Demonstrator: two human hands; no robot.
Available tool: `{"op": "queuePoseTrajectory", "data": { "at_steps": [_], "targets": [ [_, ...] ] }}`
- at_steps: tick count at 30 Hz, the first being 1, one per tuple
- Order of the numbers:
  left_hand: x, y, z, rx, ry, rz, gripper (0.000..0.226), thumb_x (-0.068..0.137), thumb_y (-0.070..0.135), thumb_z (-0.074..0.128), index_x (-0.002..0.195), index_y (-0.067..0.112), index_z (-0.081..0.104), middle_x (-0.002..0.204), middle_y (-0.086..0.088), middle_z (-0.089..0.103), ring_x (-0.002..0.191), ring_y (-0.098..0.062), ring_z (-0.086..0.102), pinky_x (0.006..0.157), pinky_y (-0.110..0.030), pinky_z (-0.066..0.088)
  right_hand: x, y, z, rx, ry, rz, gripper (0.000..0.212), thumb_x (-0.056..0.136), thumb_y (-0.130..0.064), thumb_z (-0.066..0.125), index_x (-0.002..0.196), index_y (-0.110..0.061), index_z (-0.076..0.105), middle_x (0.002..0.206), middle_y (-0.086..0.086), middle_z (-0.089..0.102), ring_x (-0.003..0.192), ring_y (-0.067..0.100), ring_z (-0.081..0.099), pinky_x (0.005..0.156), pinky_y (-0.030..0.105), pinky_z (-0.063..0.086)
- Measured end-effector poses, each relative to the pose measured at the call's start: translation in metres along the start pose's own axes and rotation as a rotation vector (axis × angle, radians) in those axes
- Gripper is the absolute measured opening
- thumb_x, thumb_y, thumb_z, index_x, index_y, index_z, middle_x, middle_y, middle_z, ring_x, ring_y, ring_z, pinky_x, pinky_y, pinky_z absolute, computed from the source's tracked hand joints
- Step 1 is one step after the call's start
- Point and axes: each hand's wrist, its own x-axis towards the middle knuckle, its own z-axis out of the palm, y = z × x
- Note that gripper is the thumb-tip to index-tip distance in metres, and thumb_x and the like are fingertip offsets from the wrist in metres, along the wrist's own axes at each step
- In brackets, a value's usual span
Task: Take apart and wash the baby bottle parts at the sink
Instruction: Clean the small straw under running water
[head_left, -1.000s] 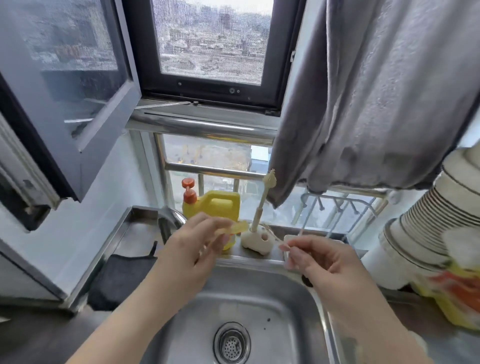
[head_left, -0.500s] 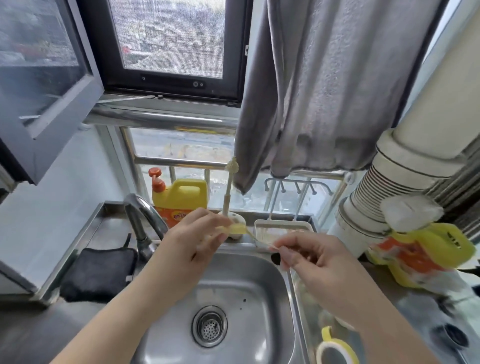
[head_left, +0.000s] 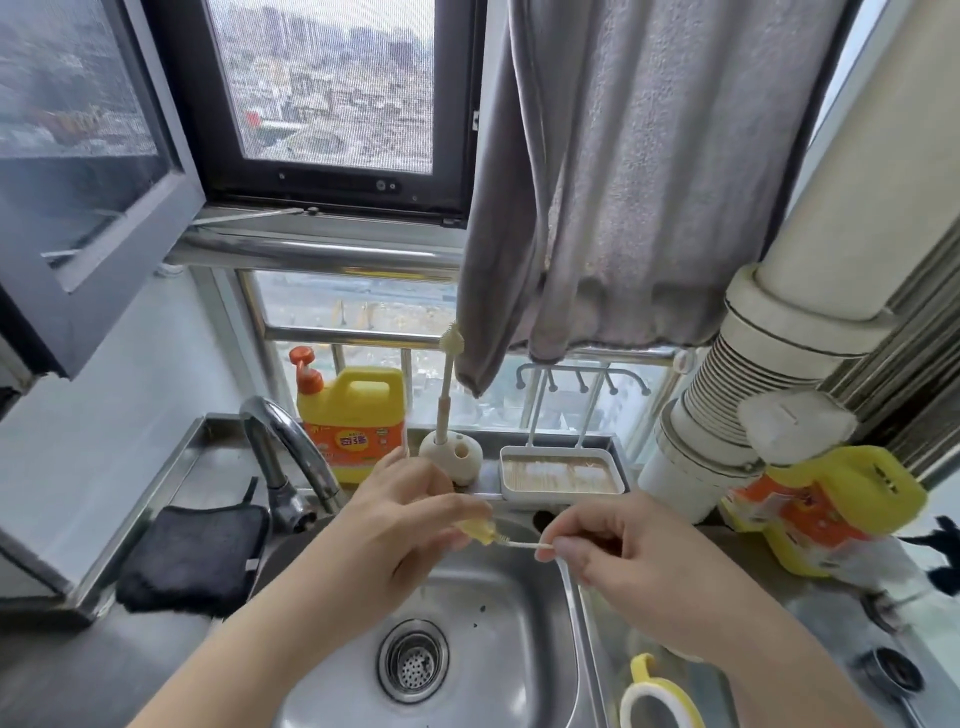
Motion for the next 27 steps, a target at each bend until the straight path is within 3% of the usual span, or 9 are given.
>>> {"op": "queuePoseTrajectory", "data": {
  "at_steps": [6,10,12,14,16,19,22,25,27],
  "targets": [
    [0.003,0.008,0.022,0.025,0.032,0.023,0.031,0.103,0.04,0.029,0.099,0.031,0.058,0.081,0.009,0.051,0.076,-0.009,0.052,0.104,-0.039,0.033,0.009,0.004,0.018,-0.098,0.101,-0.023,0.022,0.086,-0.026,0.065,0.065,-0.032,0.062,0.067,-0.006,0.065,0.058,0.003,0.053,0.06,0.018,0.042],
    [0.002,-0.005,0.023,0.085,0.068,-0.035,0.034,0.101,0.044,0.03,0.095,0.031,0.061,0.086,0.012,0.057,0.082,-0.006,0.054,0.112,-0.035,0.024,0.013,0.016,0.017,-0.146,0.187,0.0,0.021,0.082,-0.03,0.067,0.062,-0.034,0.061,0.067,-0.01,0.065,0.062,0.0,0.053,0.063,0.018,0.043],
    [0.0,-0.011,0.021,0.074,0.093,-0.07,0.036,0.099,0.043,0.035,0.093,0.026,0.066,0.083,0.01,0.059,0.081,-0.004,0.052,0.11,-0.026,0.023,0.011,0.021,0.011,-0.151,0.18,0.026,0.02,0.084,-0.029,0.066,0.065,-0.034,0.063,0.064,-0.013,0.066,0.061,-0.003,0.055,0.061,0.015,0.042],
    [-0.001,-0.008,0.022,0.064,0.099,-0.123,0.032,0.094,0.037,0.045,0.086,0.019,0.07,0.077,0.009,0.061,0.077,-0.003,0.05,0.1,-0.011,0.027,0.01,0.022,0.011,-0.039,0.231,0.042,0.014,0.084,-0.024,0.067,0.071,-0.028,0.067,0.062,-0.009,0.067,0.056,-0.004,0.056,0.058,0.01,0.04],
    [-0.004,-0.004,0.029,0.092,0.099,-0.191,0.027,0.086,0.035,0.049,0.078,0.021,0.07,0.071,0.012,0.064,0.073,-0.003,0.051,0.08,-0.006,0.036,0.014,0.024,0.015,0.213,0.328,0.057,0.008,0.083,-0.012,0.071,0.075,-0.016,0.069,0.061,0.0,0.068,0.052,-0.001,0.057,0.055,0.01,0.044],
    [-0.007,-0.002,0.036,0.072,0.113,-0.387,0.023,0.078,0.045,0.052,0.075,0.027,0.066,0.068,0.016,0.066,0.064,-0.002,0.058,0.055,-0.025,0.052,0.02,0.027,0.022,0.57,0.369,0.099,0.008,0.081,0.003,0.068,0.078,-0.004,0.067,0.066,0.012,0.07,0.054,0.01,0.061,0.054,0.017,0.049],
    [-0.01,-0.01,0.037,0.015,0.111,-0.495,0.015,0.076,0.039,0.069,0.075,0.024,0.069,0.073,0.013,0.067,0.07,-0.01,0.064,0.059,-0.034,0.055,0.024,0.034,0.025,0.628,0.274,0.147,0.004,0.083,0.003,0.066,0.08,0.0,0.066,0.062,0.011,0.068,0.05,0.011,0.057,0.049,0.019,0.046],
    [-0.007,-0.015,0.034,0.047,0.087,-0.415,0.014,0.074,0.017,0.081,0.074,0.022,0.067,0.076,0.014,0.061,0.065,-0.01,0.06,0.053,-0.033,0.053,0.031,0.039,0.025,0.547,0.217,0.184,0.002,0.084,0.0,0.067,0.083,0.002,0.067,0.054,0.004,0.061,0.044,0.008,0.048,0.045,0.018,0.04],
    [-0.007,-0.018,0.033,0.076,0.072,-0.385,0.015,0.073,0.012,0.081,0.074,0.021,0.069,0.076,0.013,0.059,0.061,-0.01,0.057,0.047,-0.029,0.05,0.036,0.041,0.025,0.622,0.244,0.186,0.001,0.084,0.002,0.065,0.084,0.003,0.066,0.057,0.006,0.063,0.046,0.008,0.053,0.047,0.017,0.045]
  ]
}}
